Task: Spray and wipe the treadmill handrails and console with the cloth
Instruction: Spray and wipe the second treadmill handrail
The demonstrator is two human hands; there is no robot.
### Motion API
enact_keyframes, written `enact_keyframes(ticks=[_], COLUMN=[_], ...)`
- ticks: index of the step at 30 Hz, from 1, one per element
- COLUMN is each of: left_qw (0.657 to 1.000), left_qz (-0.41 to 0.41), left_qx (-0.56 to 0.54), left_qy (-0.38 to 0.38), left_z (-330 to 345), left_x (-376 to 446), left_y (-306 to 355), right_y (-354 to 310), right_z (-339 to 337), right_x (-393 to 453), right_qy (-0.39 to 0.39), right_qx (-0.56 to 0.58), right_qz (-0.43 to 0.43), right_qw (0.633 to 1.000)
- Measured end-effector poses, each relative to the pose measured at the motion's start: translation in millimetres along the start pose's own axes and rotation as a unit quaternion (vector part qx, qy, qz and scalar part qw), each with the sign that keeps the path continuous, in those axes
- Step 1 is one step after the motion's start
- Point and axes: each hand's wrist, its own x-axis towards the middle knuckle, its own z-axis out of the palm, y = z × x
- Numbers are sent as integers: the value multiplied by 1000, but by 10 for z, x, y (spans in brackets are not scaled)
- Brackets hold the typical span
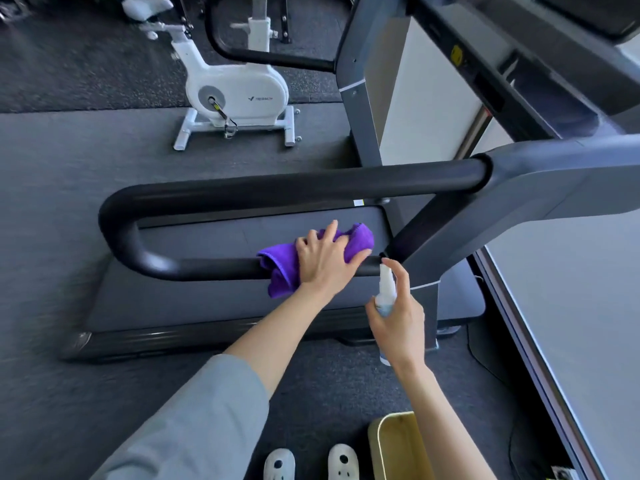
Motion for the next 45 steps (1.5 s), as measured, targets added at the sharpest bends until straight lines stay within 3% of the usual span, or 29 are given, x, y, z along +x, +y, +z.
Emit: enact_keyframes(ticks=[2,6,9,16,21,27,32,36,42,45], left_qw=[1000,997,994,998,999,1000,998,998,999,995], left_qz=[24,-72,-104,0,32,17,-15,-23,4,38], left_qx=[12,19,-5,36,-4,16,35,39,5,35], left_qy=[1,35,39,41,-8,1,53,45,50,91], left_z=[-20,-139,-176,26,162,75,-31,22,201,192], left_x=[-29,-115,-180,-22,139,22,-178,-63,-1,-37], left_y=[-255,-1035,-1253,-216,511,-114,-696,-407,658,535], right_y=[-55,-108,-95,17,120,77,32,103,235,242], right_z=[29,88,110,-2,-119,-31,54,-6,-116,-98], right_x=[48,122,138,102,21,78,140,109,51,79], right_qy=[-9,-23,-14,18,37,28,23,39,53,45], right_qx=[2,8,10,4,10,7,12,13,-6,-12], right_qz=[-8,1,6,24,52,48,39,49,58,56], right_qw=[1000,1000,1000,1000,998,998,999,998,997,997])
